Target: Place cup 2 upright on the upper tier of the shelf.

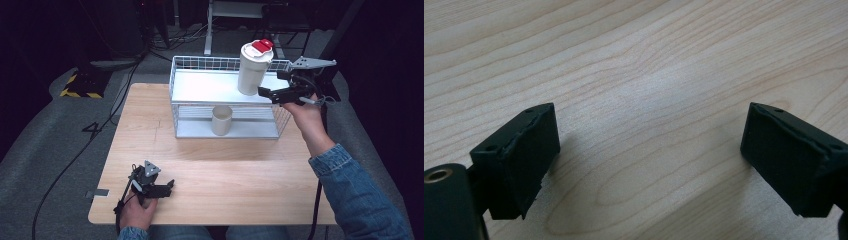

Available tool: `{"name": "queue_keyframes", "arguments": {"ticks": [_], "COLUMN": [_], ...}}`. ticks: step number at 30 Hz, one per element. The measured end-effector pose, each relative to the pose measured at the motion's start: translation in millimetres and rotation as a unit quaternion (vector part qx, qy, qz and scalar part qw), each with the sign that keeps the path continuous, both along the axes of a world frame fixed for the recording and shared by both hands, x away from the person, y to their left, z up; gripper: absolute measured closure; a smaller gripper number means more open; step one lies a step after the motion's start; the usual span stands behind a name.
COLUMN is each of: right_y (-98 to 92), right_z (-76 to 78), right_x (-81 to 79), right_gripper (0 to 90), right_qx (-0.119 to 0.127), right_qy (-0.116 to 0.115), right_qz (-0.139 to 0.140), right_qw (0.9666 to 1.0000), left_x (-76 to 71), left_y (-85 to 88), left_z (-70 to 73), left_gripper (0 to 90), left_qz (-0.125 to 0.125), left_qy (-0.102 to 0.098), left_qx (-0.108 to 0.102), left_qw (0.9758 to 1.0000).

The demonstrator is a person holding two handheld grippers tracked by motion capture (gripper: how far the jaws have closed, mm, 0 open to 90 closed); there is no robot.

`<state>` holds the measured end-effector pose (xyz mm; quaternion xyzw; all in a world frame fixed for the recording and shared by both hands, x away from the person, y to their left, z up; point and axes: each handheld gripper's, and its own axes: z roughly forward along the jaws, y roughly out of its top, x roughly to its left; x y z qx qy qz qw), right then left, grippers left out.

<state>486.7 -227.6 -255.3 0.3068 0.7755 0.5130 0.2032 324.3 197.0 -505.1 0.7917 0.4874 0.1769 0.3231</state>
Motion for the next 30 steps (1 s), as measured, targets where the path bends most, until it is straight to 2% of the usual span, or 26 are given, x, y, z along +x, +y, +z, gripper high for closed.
{"name": "queue_keyframes", "arguments": {"ticks": [2, 9, 30], "right_y": [-1.7, -6.7, -43.5], "right_z": [0.7, -1.1, -36.3], "right_x": [-5.6, -24.2, -68.4], "right_gripper": [0.3, 0.3, 0.3], "right_qx": [0.007, 0.005, -0.018], "right_qy": [0.002, 0.005, 0.015], "right_qz": [0.007, 0.019, 0.016], "right_qw": [0.9999, 0.9998, 0.9996], "left_x": [0.0, 0.0, 1.4], "left_y": [0.0, 0.1, 0.3], "left_z": [0.0, 0.0, 0.1], "left_gripper": [9.4, 9.3, 8.3], "left_qz": [0.000, 0.000, 0.000], "left_qy": [0.000, 0.000, 0.001], "left_qx": [0.000, 0.000, 0.003], "left_qw": [1.0000, 1.0000, 1.0000]}}
